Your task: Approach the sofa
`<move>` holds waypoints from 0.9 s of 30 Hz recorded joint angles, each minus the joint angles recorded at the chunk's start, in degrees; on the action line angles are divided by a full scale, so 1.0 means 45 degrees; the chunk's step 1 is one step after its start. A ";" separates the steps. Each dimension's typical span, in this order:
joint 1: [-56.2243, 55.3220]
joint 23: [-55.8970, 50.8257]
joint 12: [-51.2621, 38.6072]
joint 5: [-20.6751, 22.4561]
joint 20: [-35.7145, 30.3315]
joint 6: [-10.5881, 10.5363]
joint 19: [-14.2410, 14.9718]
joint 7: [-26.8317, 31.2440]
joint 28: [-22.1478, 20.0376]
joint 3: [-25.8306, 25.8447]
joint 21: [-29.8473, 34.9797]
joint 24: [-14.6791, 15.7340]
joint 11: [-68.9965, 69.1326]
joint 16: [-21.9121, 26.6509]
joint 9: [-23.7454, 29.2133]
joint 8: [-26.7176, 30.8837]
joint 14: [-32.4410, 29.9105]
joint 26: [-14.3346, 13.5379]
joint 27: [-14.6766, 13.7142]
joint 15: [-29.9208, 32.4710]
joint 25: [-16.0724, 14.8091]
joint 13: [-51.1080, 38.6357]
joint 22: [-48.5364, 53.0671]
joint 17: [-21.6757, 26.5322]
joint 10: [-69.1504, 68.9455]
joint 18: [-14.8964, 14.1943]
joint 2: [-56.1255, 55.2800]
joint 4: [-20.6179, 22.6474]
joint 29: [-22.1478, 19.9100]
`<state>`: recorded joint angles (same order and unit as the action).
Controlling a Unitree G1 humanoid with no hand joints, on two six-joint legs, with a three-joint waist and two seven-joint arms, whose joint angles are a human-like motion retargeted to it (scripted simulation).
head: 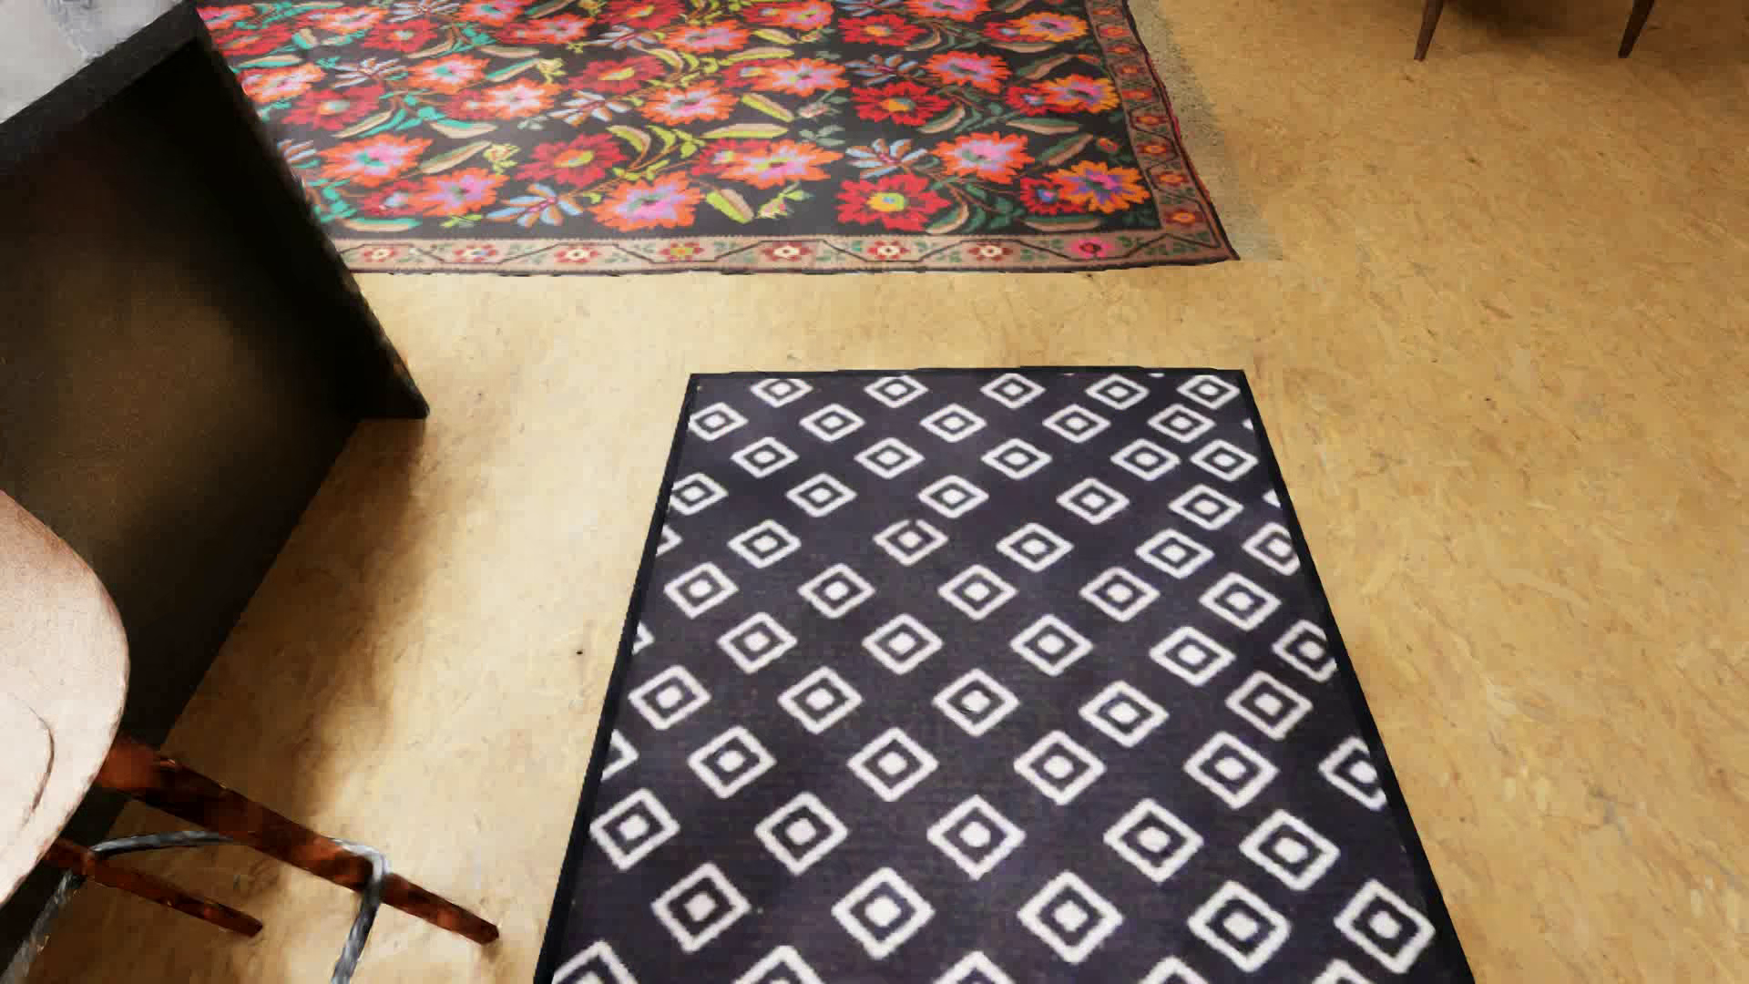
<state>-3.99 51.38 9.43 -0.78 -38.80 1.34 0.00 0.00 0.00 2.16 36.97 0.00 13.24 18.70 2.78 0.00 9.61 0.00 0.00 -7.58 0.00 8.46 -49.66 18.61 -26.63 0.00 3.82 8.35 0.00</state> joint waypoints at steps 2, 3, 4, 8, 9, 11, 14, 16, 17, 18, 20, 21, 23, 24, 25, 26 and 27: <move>-0.0207 0.0113 0.0166 -0.0072 -0.0031 0.0187 0.0000 0.0000 0.0000 0.0400 -0.1216 0.0000 -0.0827 0.0017 -0.0227 0.0000 -0.0113 0.0000 0.0000 -0.0959 0.0000 0.0481 0.0105 -0.0031 -0.0334 0.0000 0.0154 0.0319 0.0000; -0.0276 0.0068 0.0003 0.0022 -0.0060 0.0037 0.0000 0.0000 0.0000 -0.0057 -0.0938 0.0000 0.3387 0.0066 -0.0031 0.0000 -0.0261 0.0000 0.0000 -0.2561 0.0000 0.0429 0.0219 0.0065 -0.0464 0.0000 -0.0518 0.0223 0.0000; -0.0192 0.0073 -0.0027 -0.0010 -0.0126 0.0051 0.0000 0.0000 0.0000 -0.0028 -0.1020 0.0000 0.4253 0.0099 0.0096 0.0000 -0.0155 0.0000 0.0000 -0.2872 0.0000 0.0573 0.0420 0.0059 -0.0675 0.0000 -0.1103 0.0288 0.0000; 0.1444 0.0163 -0.0562 -0.0401 -0.0304 0.0242 0.0000 0.0000 0.0000 0.1217 -0.1132 0.0000 0.8994 0.0403 0.0813 0.0000 0.1458 0.0000 0.0000 -0.2211 0.0000 0.1204 0.0862 -0.0189 -0.0378 0.0000 -0.3941 0.0225 0.0000; 0.1493 0.0217 -0.0886 -0.0392 -0.0219 -0.0003 0.0000 0.0000 0.0000 0.1746 -0.1011 0.0000 0.8772 0.0324 0.0702 0.0000 0.1802 0.0000 0.0000 -0.2135 0.0000 0.1304 0.0760 -0.0096 -0.0180 0.0000 -0.4929 0.0059 0.0000; 0.2685 0.0396 -0.1187 -0.0497 -0.0076 -0.0064 0.0000 0.0000 0.0000 0.2278 -0.0977 0.0000 0.7128 0.0330 0.0779 0.0000 0.2812 0.0000 0.0000 -0.1339 0.0000 0.1719 0.1071 -0.0004 0.0484 0.0000 -0.5926 -0.0172 0.0000; 0.4262 0.1153 -0.1701 -0.0685 0.0393 -0.0059 0.0000 0.0000 0.0000 0.2854 -0.1136 0.0000 0.5312 0.0435 0.0931 0.0000 0.4346 0.0000 0.0000 0.0448 0.0000 0.1869 0.1491 0.0006 0.0835 0.0000 -0.7429 -0.0290 0.0000; 0.5035 0.1376 -0.1934 -0.0786 0.0408 -0.0064 0.0000 0.0000 0.0000 0.3313 -0.1262 0.0000 0.4985 0.0484 0.1037 0.0000 0.4521 0.0000 0.0000 0.0324 0.0000 0.1938 0.1365 0.0008 0.0822 0.0000 -0.7960 -0.0475 0.0000; 0.5417 0.1360 -0.1849 -0.0792 0.0500 -0.0104 0.0000 0.0000 0.0000 0.3589 -0.1228 0.0000 0.5596 0.0387 0.1016 0.0000 0.4268 0.0000 0.0000 0.0426 0.0000 0.2022 0.1127 0.0047 0.0850 0.0000 -0.8134 -0.0645 0.0000; 0.5541 0.1378 -0.1808 -0.0734 -0.0058 -0.0273 0.0000 0.0000 0.0000 0.3931 -0.1064 0.0000 0.6696 0.0448 0.0996 0.0000 0.3695 0.0000 0.0000 0.0391 0.0000 0.1991 0.0928 0.0159 0.0518 0.0000 -0.8418 -0.0900 0.0000; 0.5534 0.1616 -0.0976 -0.0289 -0.0019 -0.0661 0.0000 0.0000 0.0000 0.4022 -0.0912 0.0000 0.8155 0.0213 0.1004 0.0000 0.0852 0.0000 0.0000 -0.0425 0.0000 0.1796 0.0622 0.0249 -0.1216 0.0000 -0.7967 -0.1472 0.0000; 0.4716 0.1610 -0.0515 -0.0151 0.0014 -0.0585 0.0000 0.0000 0.0000 0.3821 -0.1189 0.0000 0.8348 0.0086 0.0762 0.0000 -0.1270 0.0000 0.0000 -0.1018 0.0000 0.1763 0.0358 0.0115 -0.2992 0.0000 -0.7527 -0.1644 0.0000; 0.1984 0.1171 -0.0019 0.0417 -0.0405 -0.0505 0.0000 0.0000 0.0000 0.2703 -0.1575 0.0000 0.8181 0.0302 0.0859 0.0000 -0.3037 0.0000 0.0000 -0.1996 0.0000 0.1382 0.0455 -0.0083 -0.8255 0.0000 -0.6339 -0.1738 0.0000; 0.0749 0.0799 0.0090 0.0485 -0.0950 -0.0358 0.0000 0.0000 0.0000 0.2241 -0.1541 0.0000 0.7678 0.0328 0.0994 0.0000 -0.2822 0.0000 0.0000 -0.2262 0.0000 0.1247 0.0030 -0.0037 -1.0289 0.0000 -0.5143 -0.1647 0.0000; -0.0555 0.0253 0.0404 0.0481 -0.0305 -0.0085 0.0000 0.0000 0.0000 0.1208 -0.1784 0.0000 0.7003 0.0223 0.1146 0.0000 -0.2784 0.0000 0.0000 -0.2295 0.0000 0.1042 -0.0090 -0.0090 -1.1174 0.0000 -0.4107 -0.1289 0.0000; -0.1857 -0.0311 0.0810 0.0458 -0.0033 0.0121 0.0000 0.0000 0.0000 0.0387 -0.1675 0.0000 0.6245 0.0365 0.1142 0.0000 -0.2839 0.0000 0.0000 -0.2368 0.0000 0.0807 0.0149 -0.0015 -1.0834 0.0000 -0.3097 -0.1119 0.0000; -0.2687 -0.0687 0.1072 0.0314 0.0075 0.0358 0.0000 0.0000 0.0000 -0.0395 -0.2019 0.0000 0.5323 0.0383 0.1191 0.0000 -0.3630 0.0000 0.0000 -0.2463 0.0000 0.0753 -0.0034 -0.0001 -0.9180 0.0000 -0.1720 -0.0861 0.0000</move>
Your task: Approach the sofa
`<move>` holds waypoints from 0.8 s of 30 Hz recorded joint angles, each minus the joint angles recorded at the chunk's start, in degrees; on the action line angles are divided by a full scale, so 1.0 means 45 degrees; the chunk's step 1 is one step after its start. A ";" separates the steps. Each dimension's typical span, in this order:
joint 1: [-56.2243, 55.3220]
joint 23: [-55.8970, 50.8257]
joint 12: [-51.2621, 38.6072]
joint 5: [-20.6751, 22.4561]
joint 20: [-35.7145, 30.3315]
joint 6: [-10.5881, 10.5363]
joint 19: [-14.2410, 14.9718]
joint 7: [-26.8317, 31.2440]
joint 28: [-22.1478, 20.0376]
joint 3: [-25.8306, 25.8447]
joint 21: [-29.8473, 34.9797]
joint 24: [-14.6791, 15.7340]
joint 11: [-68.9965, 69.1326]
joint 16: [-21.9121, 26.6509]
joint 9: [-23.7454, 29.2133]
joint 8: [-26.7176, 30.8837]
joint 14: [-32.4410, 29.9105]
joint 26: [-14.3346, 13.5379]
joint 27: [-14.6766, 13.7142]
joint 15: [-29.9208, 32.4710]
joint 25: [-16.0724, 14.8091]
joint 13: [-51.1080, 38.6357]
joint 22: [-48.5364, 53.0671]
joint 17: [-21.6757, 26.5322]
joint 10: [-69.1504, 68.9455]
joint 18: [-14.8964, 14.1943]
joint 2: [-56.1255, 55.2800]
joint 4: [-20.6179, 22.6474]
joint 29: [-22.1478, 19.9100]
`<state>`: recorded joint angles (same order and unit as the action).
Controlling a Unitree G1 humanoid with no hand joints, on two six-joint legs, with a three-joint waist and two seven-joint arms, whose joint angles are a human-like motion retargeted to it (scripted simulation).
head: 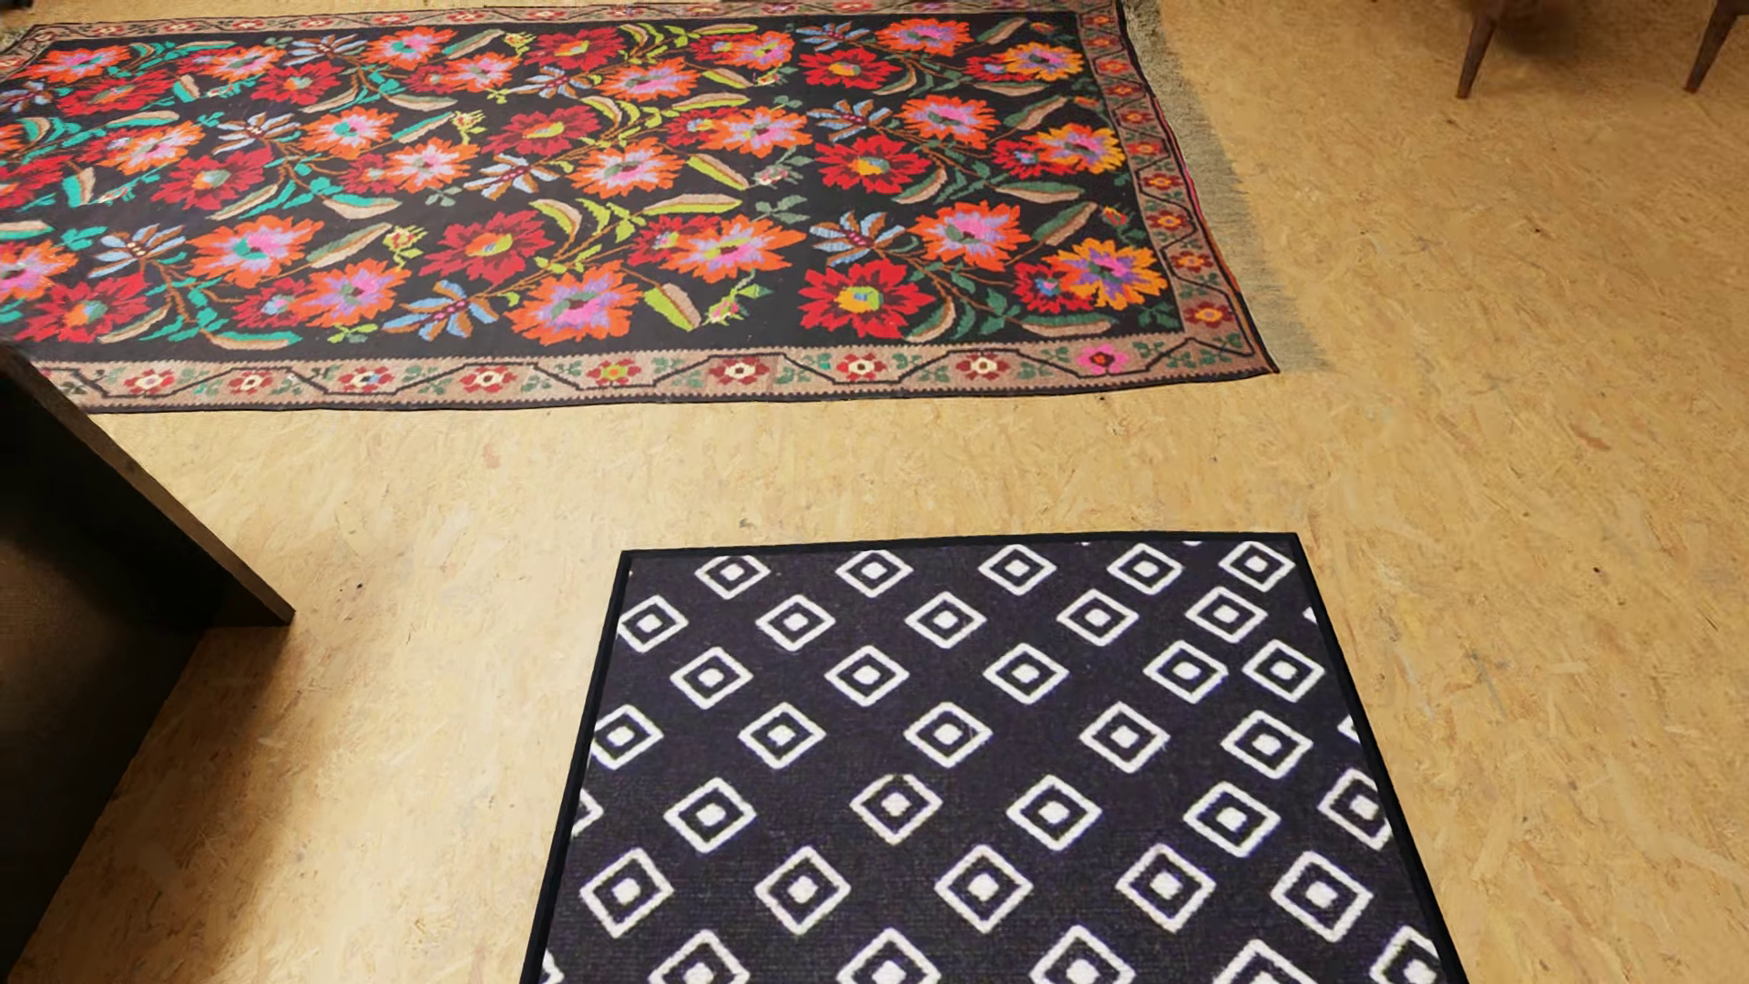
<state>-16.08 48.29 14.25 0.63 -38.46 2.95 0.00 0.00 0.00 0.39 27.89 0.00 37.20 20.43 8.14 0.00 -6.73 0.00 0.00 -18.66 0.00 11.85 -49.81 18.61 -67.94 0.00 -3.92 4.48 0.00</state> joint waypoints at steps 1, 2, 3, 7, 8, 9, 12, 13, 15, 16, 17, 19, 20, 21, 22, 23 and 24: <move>-0.0503 -0.0683 0.0116 -0.0133 -0.0726 0.0154 0.0000 0.0000 0.0000 -0.0593 -0.0112 0.0000 -0.0848 0.0180 0.0134 0.0000 -0.1293 0.0000 0.0000 -0.0077 0.0000 -0.0095 -0.0165 0.0173 0.2405 0.0000 0.1315 0.0181 0.0000; -0.1159 -0.1041 0.0315 -0.0274 -0.0714 0.0265 0.0000 0.0000 0.0000 -0.1168 -0.0313 0.0000 -0.1232 0.0258 0.0077 0.0000 -0.1972 0.0000 0.0000 -0.0377 0.0000 -0.0291 -0.0138 0.0250 0.4774 0.0000 0.2137 0.0134 0.0000; -0.1604 -0.1396 0.0571 -0.0318 -0.0655 0.0277 0.0000 0.0000 0.0000 -0.1620 -0.0348 0.0000 -0.1654 0.0325 -0.0033 0.0000 -0.1147 0.0000 0.0000 -0.0880 0.0000 -0.0553 -0.0029 0.0401 0.7043 0.0000 0.2943 0.0096 0.0000; -0.2603 -0.1226 0.0941 -0.0492 -0.1176 0.0498 0.0000 0.0000 0.0000 -0.2523 -0.0895 0.0000 -0.1366 0.0211 -0.0250 0.0000 0.3007 0.0000 0.0000 -0.1810 0.0000 -0.1239 -0.0663 0.0460 0.9034 0.0000 0.5110 0.0184 0.0000; -0.3165 -0.0890 0.1010 -0.0735 -0.1215 0.0766 0.0000 0.0000 0.0000 -0.2657 -0.1111 0.0000 -0.0763 0.0208 -0.0319 0.0000 -0.0025 0.0000 0.0000 -0.0730 0.0000 -0.1134 -0.0684 0.0260 0.8006 0.0000 0.5220 0.0363 0.0000; -0.3184 -0.0464 0.0919 -0.1179 -0.1398 0.1160 0.0000 0.0000 0.0000 -0.2757 -0.1250 0.0000 0.0529 0.0178 -0.0249 0.0000 -0.1453 0.0000 0.0000 0.1189 0.0000 -0.0795 -0.0880 -0.0019 0.6898 0.0000 0.5128 0.0714 0.0000; -0.0919 0.0381 0.0727 -0.1896 -0.1084 0.1438 0.0000 0.0000 0.0000 -0.1620 -0.0229 0.0000 0.7844 0.0197 -0.0219 0.0000 -0.0556 0.0000 0.0000 0.4418 0.0000 0.0238 -0.0713 -0.0285 0.6221 0.0000 0.2228 0.1799 0.0000; 0.0362 0.0429 0.0465 -0.1991 -0.0970 0.1331 0.0000 0.0000 0.0000 -0.0959 0.0031 0.0000 0.9301 0.0214 -0.0081 0.0000 0.0393 0.0000 0.0000 0.2303 0.0000 0.0493 -0.0517 -0.0274 0.6624 0.0000 0.1086 0.1781 0.0000; 0.2497 0.0879 -0.0421 -0.1759 -0.1042 0.0588 0.0000 0.0000 0.0000 0.0687 -0.0002 0.0000 0.9046 0.0251 -0.0201 0.0000 0.2193 0.0000 0.0000 0.0228 0.0000 0.0988 -0.0090 -0.0158 0.7596 0.0000 -0.1245 0.1389 0.0000; 0.3806 0.0833 -0.0904 -0.1780 -0.1483 0.0347 0.0000 0.0000 0.0000 0.1458 0.0173 0.0000 0.7420 0.0513 -0.0180 0.0000 0.3254 0.0000 0.0000 0.0156 0.0000 0.1346 0.0374 -0.0049 0.8297 0.0000 -0.1847 0.1181 0.0000; 0.4924 0.1049 -0.1254 -0.1812 -0.1066 0.0120 0.0000 0.0000 0.0000 0.1942 0.0080 0.0000 0.5444 0.0688 -0.0155 0.0000 0.4179 0.0000 0.0000 0.0405 0.0000 0.1493 0.0895 0.0072 0.8939 0.0000 -0.2501 0.0923 0.0000; 0.6789 0.1342 -0.2238 -0.1933 -0.0480 -0.0093 0.0000 0.0000 0.0000 0.2535 0.0207 0.0000 0.0695 0.0792 -0.0331 0.0000 0.6099 0.0000 0.0000 0.1995 0.0000 0.1825 0.1038 0.0247 0.9692 0.0000 -0.3091 0.0725 0.0000; 0.7136 0.1495 -0.2552 -0.1969 0.0197 -0.0153 0.0000 0.0000 0.0000 0.2900 0.0306 0.0000 -0.0860 0.0878 -0.0646 0.0000 0.6688 0.0000 0.0000 0.3206 0.0000 0.1804 0.1230 0.0280 0.9731 0.0000 -0.3507 0.0603 0.0000; 0.7541 0.1677 -0.2823 -0.1985 0.0741 -0.0268 0.0000 0.0000 0.0000 0.2890 0.0248 0.0000 -0.6130 0.0865 -0.0836 0.0000 0.6860 0.0000 0.0000 0.4399 0.0000 0.1820 0.1273 0.0303 0.9719 0.0000 -0.4022 0.0625 0.0000; 0.7902 0.1662 -0.2956 -0.1984 0.0832 -0.0352 0.0000 0.0000 0.0000 0.3228 0.0457 0.0000 -0.1846 0.1074 -0.0847 0.0000 0.6545 0.0000 0.0000 0.3375 0.0000 0.1805 0.1599 0.0364 0.9441 0.0000 -0.4539 0.0357 0.0000; 0.8444 0.1837 -0.2689 -0.1614 0.1537 -0.0556 0.0000 0.0000 0.0000 0.3587 0.0685 0.0000 -0.0667 0.1082 -0.0690 0.0000 0.5774 0.0000 0.0000 0.3505 0.0000 0.1712 0.1939 0.0399 0.8905 0.0000 -0.4771 -0.0029 0.0000; 0.8283 0.2081 -0.2418 -0.1346 0.1886 -0.0799 0.0000 0.0000 0.0000 0.3824 0.0752 0.0000 0.0466 0.0846 -0.0895 0.0000 0.4151 0.0000 0.0000 0.4148 0.0000 0.1716 0.1746 0.0386 0.7584 0.0000 -0.5031 -0.0398 0.0000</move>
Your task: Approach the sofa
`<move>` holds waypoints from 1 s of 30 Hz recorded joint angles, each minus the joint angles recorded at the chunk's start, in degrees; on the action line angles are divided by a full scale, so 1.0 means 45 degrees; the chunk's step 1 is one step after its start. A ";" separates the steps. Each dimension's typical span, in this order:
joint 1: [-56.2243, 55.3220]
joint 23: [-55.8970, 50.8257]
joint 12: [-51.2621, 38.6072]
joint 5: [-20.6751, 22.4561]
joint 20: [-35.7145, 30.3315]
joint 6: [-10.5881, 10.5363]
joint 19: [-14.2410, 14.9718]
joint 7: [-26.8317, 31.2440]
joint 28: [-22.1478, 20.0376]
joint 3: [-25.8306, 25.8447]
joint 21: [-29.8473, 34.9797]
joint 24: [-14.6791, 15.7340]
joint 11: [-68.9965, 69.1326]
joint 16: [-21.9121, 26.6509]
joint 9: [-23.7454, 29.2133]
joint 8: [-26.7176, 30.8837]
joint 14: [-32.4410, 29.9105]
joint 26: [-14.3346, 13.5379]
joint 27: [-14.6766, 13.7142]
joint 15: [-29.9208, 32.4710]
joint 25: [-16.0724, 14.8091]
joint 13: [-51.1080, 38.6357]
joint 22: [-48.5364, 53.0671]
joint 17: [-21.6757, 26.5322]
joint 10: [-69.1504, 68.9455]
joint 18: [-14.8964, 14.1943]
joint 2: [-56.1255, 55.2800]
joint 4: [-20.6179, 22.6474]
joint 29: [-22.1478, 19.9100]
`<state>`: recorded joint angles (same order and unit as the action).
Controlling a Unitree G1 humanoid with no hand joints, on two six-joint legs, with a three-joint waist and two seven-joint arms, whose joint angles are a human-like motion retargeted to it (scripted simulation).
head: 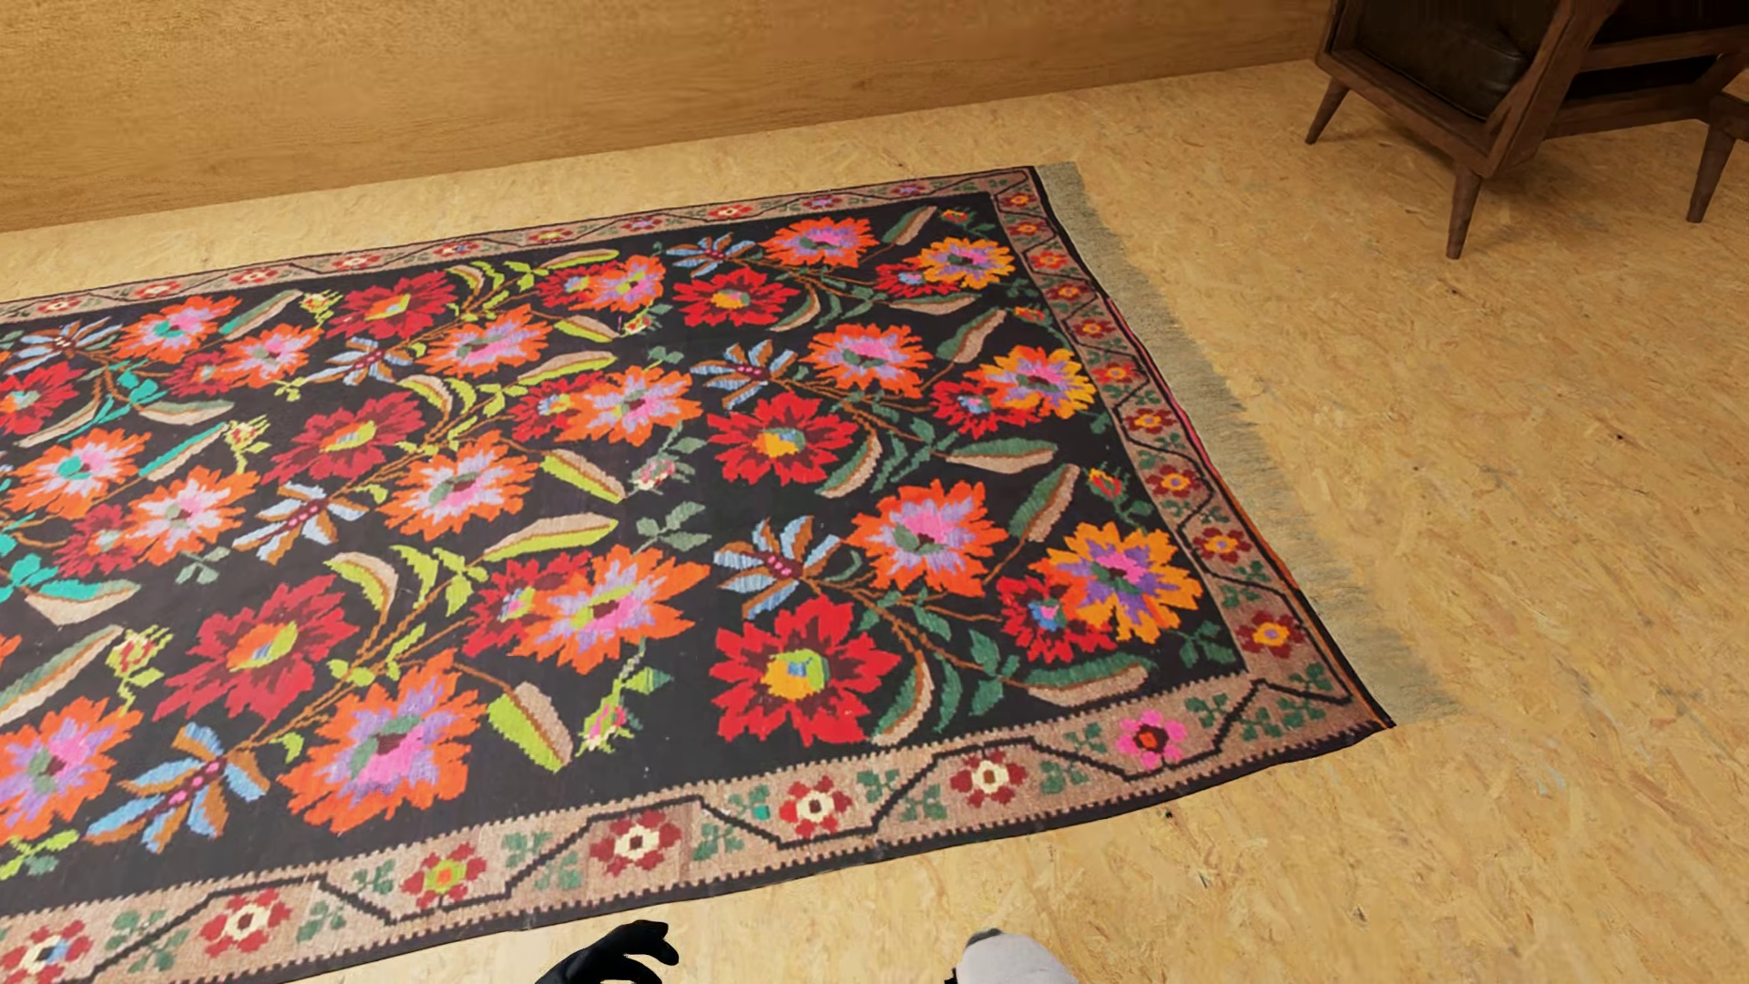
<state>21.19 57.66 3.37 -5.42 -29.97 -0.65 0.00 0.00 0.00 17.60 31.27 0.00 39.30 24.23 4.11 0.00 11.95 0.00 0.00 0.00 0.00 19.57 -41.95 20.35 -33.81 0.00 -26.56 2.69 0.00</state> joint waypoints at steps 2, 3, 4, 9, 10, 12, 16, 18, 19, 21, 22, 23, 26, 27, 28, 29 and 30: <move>-0.1968 0.0416 0.0768 0.1074 -0.0059 -0.0374 0.0000 0.0000 0.0000 -0.0234 -0.0260 0.0000 0.1211 -0.0556 0.0072 0.0000 -0.4665 0.0000 0.0000 -0.1141 0.0000 -0.0212 -0.0607 -0.0113 -0.5577 0.0000 0.0856 -0.0506 0.0000; -0.3497 0.0131 0.0909 0.1581 -0.0418 -0.0446 0.0000 0.0000 0.0000 -0.0520 -0.0632 0.0000 0.1071 -0.0722 0.0343 0.0000 -0.4687 0.0000 0.0000 -0.1768 0.0000 -0.0267 -0.0883 -0.0194 -0.8857 0.0000 0.1766 -0.0743 0.0000; -0.4992 -0.0267 0.0932 0.1453 -0.1321 -0.0262 0.0000 0.0000 0.0000 -0.1008 -0.0509 0.0000 0.0612 -0.0727 0.0568 0.0000 -0.3894 0.0000 0.0000 -0.2065 0.0000 -0.0466 -0.1095 -0.0177 -1.0672 0.0000 0.2979 -0.0686 0.0000; -0.8998 -0.2892 0.2617 0.0809 -0.1727 0.0720 0.0000 0.0000 0.0000 -0.4261 -0.0956 0.0000 -0.1914 -0.1012 0.0540 0.0000 -0.4523 0.0000 0.0000 -0.3200 0.0000 -0.1316 -0.2508 0.0141 -0.0740 0.0000 0.7736 0.0066 0.0000; -0.8966 -0.3353 0.2835 0.1050 -0.2100 0.0562 0.0000 0.0000 0.0000 -0.4446 -0.1393 0.0000 -0.2299 -0.0932 0.0314 0.0000 -0.0050 0.0000 0.0000 -0.3739 0.0000 -0.1469 -0.2562 0.0300 0.0896 0.0000 0.8519 0.0170 0.0000; -0.9489 -0.3686 0.3378 0.1312 -0.2662 0.0387 0.0000 0.0000 0.0000 -0.4732 -0.2121 0.0000 -0.2257 -0.0732 -0.0112 0.0000 -0.4143 0.0000 0.0000 -0.4934 0.0000 -0.1601 -0.2698 0.0560 0.5797 0.0000 0.9337 0.0069 0.0000; -0.9686 -0.2232 0.3822 -0.0102 -0.2821 0.1554 0.0000 0.0000 0.0000 -0.4683 -0.3001 0.0000 0.4059 -0.0538 0.0210 0.0000 -0.4833 0.0000 0.0000 -0.0278 0.0000 -0.0833 -0.3365 -0.0057 -0.0160 0.0000 0.8528 0.1934 0.0000; -0.8211 -0.1692 0.3624 -0.0668 -0.2250 0.1616 0.0000 0.0000 0.0000 -0.4416 -0.2643 0.0000 0.8310 -0.0400 0.0767 0.0000 -0.4929 0.0000 0.0000 -0.1891 0.0000 -0.0516 -0.2931 -0.0147 -0.0411 0.0000 0.5722 0.2538 0.0000; -0.7388 -0.1319 0.3375 -0.0546 -0.1912 0.1261 0.0000 0.0000 0.0000 -0.3814 -0.2334 0.0000 0.7836 -0.0439 0.0817 0.0000 -0.4257 0.0000 0.0000 -0.2440 0.0000 -0.0469 -0.2722 -0.0152 -0.0150 0.0000 0.4471 0.2441 0.0000; -0.5843 -0.1232 0.2854 -0.0391 -0.1773 0.0522 0.0000 0.0000 0.0000 -0.2359 -0.2175 0.0000 0.3589 -0.0236 0.0893 0.0000 -0.2642 0.0000 0.0000 -0.2836 0.0000 -0.0029 -0.1635 0.0097 0.0166 0.0000 0.3192 0.2366 0.0000; -0.5145 -0.1286 0.2580 -0.0459 -0.1405 0.0235 0.0000 0.0000 0.0000 -0.2040 -0.2439 0.0000 0.0835 -0.0243 0.0769 0.0000 -0.1818 0.0000 0.0000 -0.2270 0.0000 0.0364 -0.1313 0.0191 0.0489 0.0000 0.2889 0.2305 0.0000; -0.4529 -0.1282 0.2350 -0.0536 -0.0947 0.0074 0.0000 0.0000 0.0000 -0.1878 -0.2304 0.0000 -0.1564 -0.0153 0.0684 0.0000 -0.1065 0.0000 0.0000 0.0752 0.0000 0.0668 -0.0860 0.0206 0.0668 0.0000 0.2817 0.2292 0.0000; -0.3076 -0.1219 0.1893 -0.1204 -0.0142 -0.0055 0.0000 0.0000 0.0000 -0.1144 -0.2478 0.0000 -0.0673 0.0369 0.0436 0.0000 0.1144 0.0000 0.0000 0.3702 0.0000 0.1585 0.0164 0.0150 -0.0309 0.0000 0.2242 0.2093 0.0000; -0.3312 -0.0944 0.1816 -0.0876 0.0072 -0.0320 0.0000 0.0000 0.0000 -0.0832 -0.2112 0.0000 -0.0216 0.0291 0.0435 0.0000 0.0582 0.0000 0.0000 0.1744 0.0000 0.1408 0.0233 0.0195 -0.1367 0.0000 0.2487 0.1871 0.0000; -0.3961 -0.0638 0.1665 -0.0929 0.0571 -0.0579 0.0000 0.0000 0.0000 -0.0511 -0.1971 0.0000 0.0285 -0.0170 0.0515 0.0000 -0.1013 0.0000 0.0000 0.0390 0.0000 0.1084 -0.0069 0.0207 -0.2802 0.0000 0.2881 0.1636 0.0000; -0.4616 -0.0488 0.1415 -0.1235 -0.0067 -0.0804 0.0000 0.0000 0.0000 -0.0507 -0.1822 0.0000 0.0345 -0.0325 0.0772 0.0000 -0.3030 0.0000 0.0000 -0.0321 0.0000 0.0583 0.0054 0.0480 -0.3648 0.0000 0.3418 0.1469 0.0000; -0.5339 -0.0315 0.1252 -0.1352 -0.0570 -0.1030 0.0000 0.0000 0.0000 -0.0941 -0.1939 0.0000 0.0062 -0.0628 0.0791 0.0000 -0.4406 0.0000 0.0000 -0.0837 0.0000 0.0251 -0.0179 0.0657 -0.4078 0.0000 0.3923 0.1139 0.0000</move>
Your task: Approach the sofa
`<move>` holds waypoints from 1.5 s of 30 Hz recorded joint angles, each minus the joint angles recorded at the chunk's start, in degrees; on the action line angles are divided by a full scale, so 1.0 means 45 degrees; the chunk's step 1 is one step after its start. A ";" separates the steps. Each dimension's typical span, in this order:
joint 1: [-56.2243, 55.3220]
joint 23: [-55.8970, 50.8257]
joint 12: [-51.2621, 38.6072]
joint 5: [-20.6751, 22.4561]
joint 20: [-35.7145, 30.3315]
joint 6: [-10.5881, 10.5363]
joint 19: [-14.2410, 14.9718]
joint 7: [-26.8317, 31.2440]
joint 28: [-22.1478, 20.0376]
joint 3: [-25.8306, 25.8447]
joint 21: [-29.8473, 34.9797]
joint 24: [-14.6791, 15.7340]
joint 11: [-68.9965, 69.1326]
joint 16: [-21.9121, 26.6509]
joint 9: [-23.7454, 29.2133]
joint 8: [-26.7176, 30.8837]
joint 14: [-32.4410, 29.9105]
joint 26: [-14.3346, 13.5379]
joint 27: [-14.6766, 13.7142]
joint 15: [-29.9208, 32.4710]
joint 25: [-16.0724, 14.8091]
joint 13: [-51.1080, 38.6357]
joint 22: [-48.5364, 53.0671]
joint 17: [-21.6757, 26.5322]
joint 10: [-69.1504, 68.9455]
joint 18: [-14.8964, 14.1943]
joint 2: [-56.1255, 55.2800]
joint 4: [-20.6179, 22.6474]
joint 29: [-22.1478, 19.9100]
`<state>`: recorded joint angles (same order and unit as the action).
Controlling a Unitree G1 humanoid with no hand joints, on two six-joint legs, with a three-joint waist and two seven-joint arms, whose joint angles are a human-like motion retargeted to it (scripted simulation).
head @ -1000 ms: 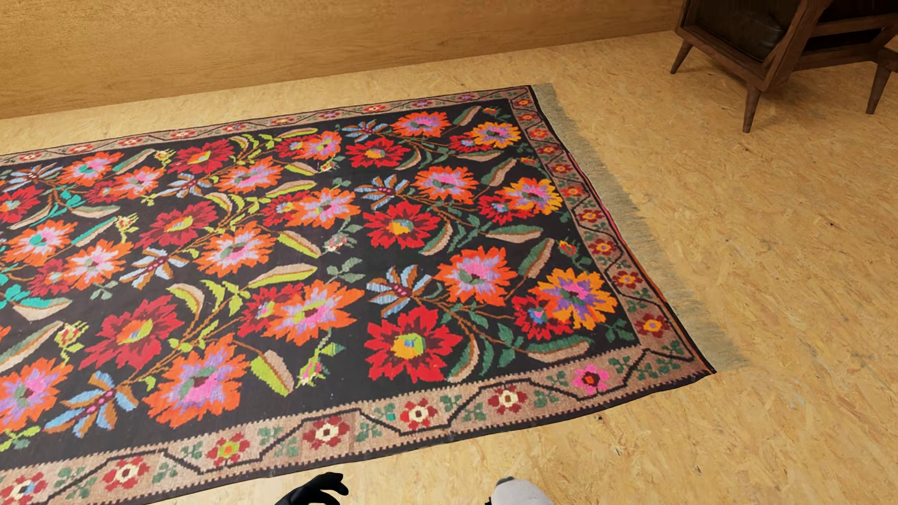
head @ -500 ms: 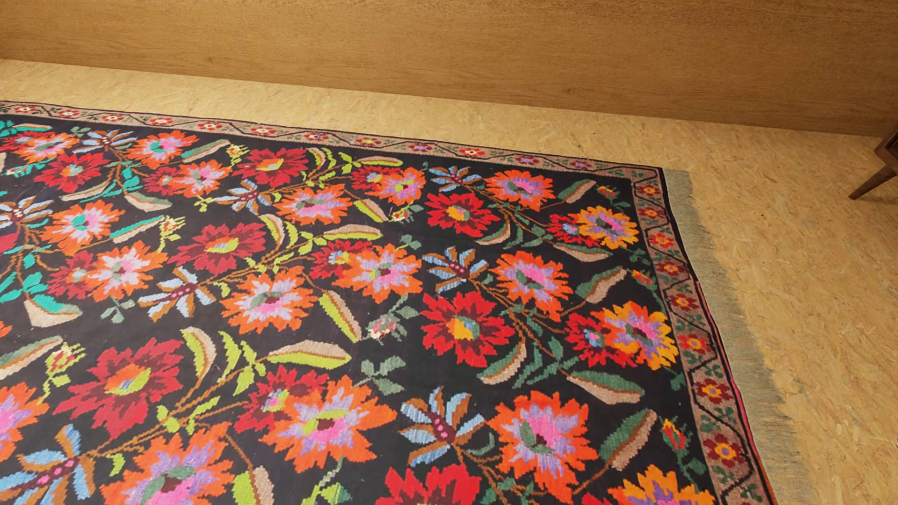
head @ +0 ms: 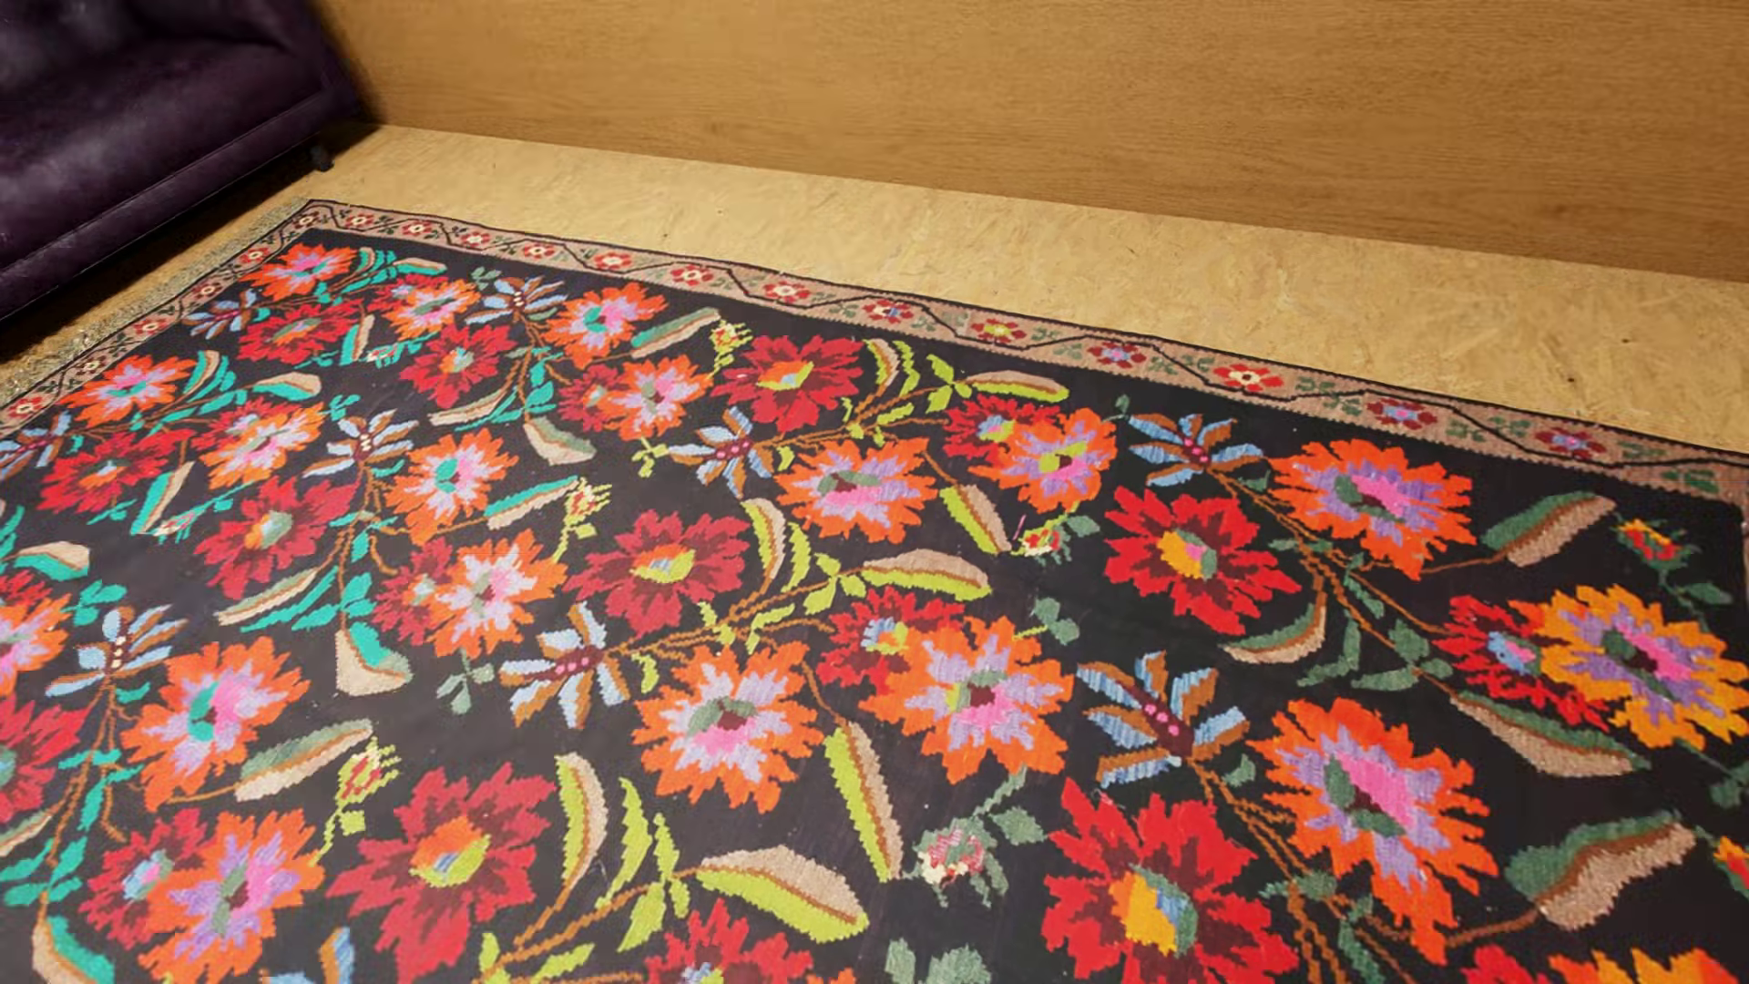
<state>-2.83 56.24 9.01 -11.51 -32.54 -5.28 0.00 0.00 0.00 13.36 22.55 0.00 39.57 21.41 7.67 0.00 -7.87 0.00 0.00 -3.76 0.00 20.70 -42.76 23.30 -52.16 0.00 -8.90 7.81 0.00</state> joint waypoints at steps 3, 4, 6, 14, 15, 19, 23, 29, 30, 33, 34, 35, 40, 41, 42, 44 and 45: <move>-0.2794 -0.0914 0.0680 -0.0953 -0.0927 0.0170 0.0000 0.0000 0.0000 -0.1027 -0.0600 0.0000 -0.0555 -0.0237 -0.0270 0.0000 0.0224 0.0000 0.0000 -0.1156 0.0000 -0.0265 0.0012 0.0111 -0.0064 0.0000 0.1670 -0.0701 0.0000; -0.3450 -0.1349 0.0974 -0.1094 -0.1302 0.0300 0.0000 0.0000 0.0000 -0.1532 -0.0642 0.0000 -0.0653 -0.0314 -0.0298 0.0000 0.0374 0.0000 0.0000 -0.1522 0.0000 -0.0229 -0.0429 0.0114 0.0497 0.0000 0.2245 -0.1059 0.0000; -0.4639 -0.2188 0.1750 -0.0964 -0.1320 0.0541 0.0000 0.0000 0.0000 -0.2272 -0.0779 0.0000 -0.1023 -0.0268 -0.0361 0.0000 0.0677 0.0000 0.0000 -0.2198 0.0000 -0.0265 -0.1086 -0.0011 0.2144 0.0000 0.3675 -0.1691 0.0000; -0.7645 -0.3172 0.3242 -0.1098 -0.3478 0.1988 0.0000 0.0000 0.0000 -0.5355 -0.0731 0.0000 -0.0253 0.0317 -0.0238 0.0000 -0.0552 0.0000 0.0000 -0.0800 0.0000 -0.1512 -0.3898 0.0270 0.1722 0.0000 0.6440 -0.1656 0.0000; -0.7190 -0.2829 0.3405 -0.1012 -0.3290 0.2035 0.0000 0.0000 0.0000 -0.5172 -0.0573 0.0000 0.0937 0.0256 -0.0476 0.0000 0.0317 0.0000 0.0000 0.0445 0.0000 -0.1319 -0.3875 0.0222 0.1544 0.0000 0.5477 -0.1346 0.0000; -0.2766 -0.2109 0.2328 0.0135 -0.3140 0.2253 0.0000 0.0000 0.0000 -0.2277 0.0092 0.0000 0.7505 0.0329 0.0008 0.0000 0.2793 0.0000 0.0000 -0.1695 0.0000 -0.0449 -0.2338 -0.0018 0.3363 0.0000 0.0912 0.0659 0.0000; 0.2124 -0.1389 0.0561 0.1142 0.0126 0.2083 0.0000 0.0000 0.0000 0.0419 0.1348 0.0000 0.3736 0.0648 0.0047 0.0000 0.5723 0.0000 0.0000 -0.2374 0.0000 0.0864 0.0621 0.0005 0.5717 0.0000 -0.3355 0.0502 0.0000; 0.5858 -0.0673 -0.1330 0.0983 0.2632 0.1826 0.0000 0.0000 0.0000 0.2607 0.1706 0.0000 -0.0381 0.0943 -0.0747 0.0000 0.5851 0.0000 0.0000 -0.0733 0.0000 0.2075 0.3041 -0.0038 0.5339 0.0000 -0.5509 -0.1561 0.0000; 0.5722 0.0011 -0.1015 0.1557 0.2657 0.1318 0.0000 0.0000 0.0000 0.2511 0.1987 0.0000 0.1291 0.0571 -0.0580 0.0000 0.4059 0.0000 0.0000 -0.0568 0.0000 0.1801 0.2600 -0.0079 0.3838 0.0000 -0.5670 -0.2311 0.0000; 0.1939 -0.0497 -0.0437 0.2621 0.1070 0.1292 0.0000 0.0000 0.0000 0.0686 0.1495 0.0000 0.1883 0.0430 -0.0384 0.0000 0.0689 0.0000 0.0000 -0.2177 0.0000 0.1049 0.0918 -0.0534 -0.4682 0.0000 -0.3154 -0.2239 0.0000; 0.0780 -0.1158 -0.0179 0.2807 0.0320 0.1552 0.0000 0.0000 0.0000 -0.0378 0.1242 0.0000 0.1197 0.0331 -0.0243 0.0000 0.0939 0.0000 0.0000 -0.2091 0.0000 0.0732 0.0151 -0.0629 -0.6011 0.0000 -0.1922 -0.1793 0.0000; -0.0723 -0.1996 0.0495 0.2869 0.0261 0.1904 0.0000 0.0000 0.0000 -0.1360 0.0825 0.0000 0.0501 0.0323 -0.0286 0.0000 0.0943 0.0000 0.0000 -0.2071 0.0000 0.0307 -0.0028 -0.0780 -0.6499 0.0000 -0.0890 -0.1456 0.0000; -0.4246 -0.6303 0.2989 0.2433 -0.2342 0.2305 0.0000 0.0000 0.0000 -0.4166 -0.0720 0.0000 -0.2432 0.0102 -0.0324 0.0000 -0.0244 0.0000 0.0000 -0.2935 0.0000 -0.1590 -0.2887 -0.0635 0.4384 0.0000 0.4737 -0.0889 0.0000; -0.4581 -0.6816 0.3378 0.2318 -0.2809 0.2188 0.0000 0.0000 0.0000 -0.4590 -0.0889 0.0000 -0.2468 0.0126 -0.0447 0.0000 0.3618 0.0000 0.0000 -0.3441 0.0000 -0.1996 -0.2996 -0.0471 0.5768 0.0000 0.5308 -0.1062 0.0000; -0.4934 -0.7096 0.3718 0.2070 -0.2995 0.2115 0.0000 0.0000 0.0000 -0.4979 -0.1211 0.0000 -0.2324 0.0091 -0.0544 0.0000 0.6171 0.0000 0.0000 -0.3914 0.0000 -0.2266 -0.3121 -0.0377 0.5447 0.0000 0.5728 -0.1251 0.0000; -0.5499 -0.6712 0.4140 0.1484 -0.3486 0.2265 0.0000 0.0000 0.0000 -0.5687 -0.1719 0.0000 -0.1692 0.0059 -0.0426 0.0000 0.3937 0.0000 0.0000 -0.3280 0.0000 -0.2360 -0.3464 -0.0486 0.5264 0.0000 0.6711 -0.0969 0.0000; -0.5965 -0.6203 0.4195 0.1276 -0.3647 0.2446 0.0000 0.0000 0.0000 -0.5599 -0.1868 0.0000 -0.0897 0.0003 -0.0675 0.0000 0.0604 0.0000 0.0000 -0.1690 0.0000 -0.2146 -0.3628 -0.0658 0.4706 0.0000 0.6660 -0.0585 0.0000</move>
<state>-29.68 28.33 27.88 -5.76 -48.95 5.73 0.00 0.00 0.00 -11.83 14.14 0.00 35.54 21.42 4.63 0.00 -5.16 0.00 0.00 -11.37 0.00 11.04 -59.09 20.34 -30.99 0.00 21.07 5.18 0.00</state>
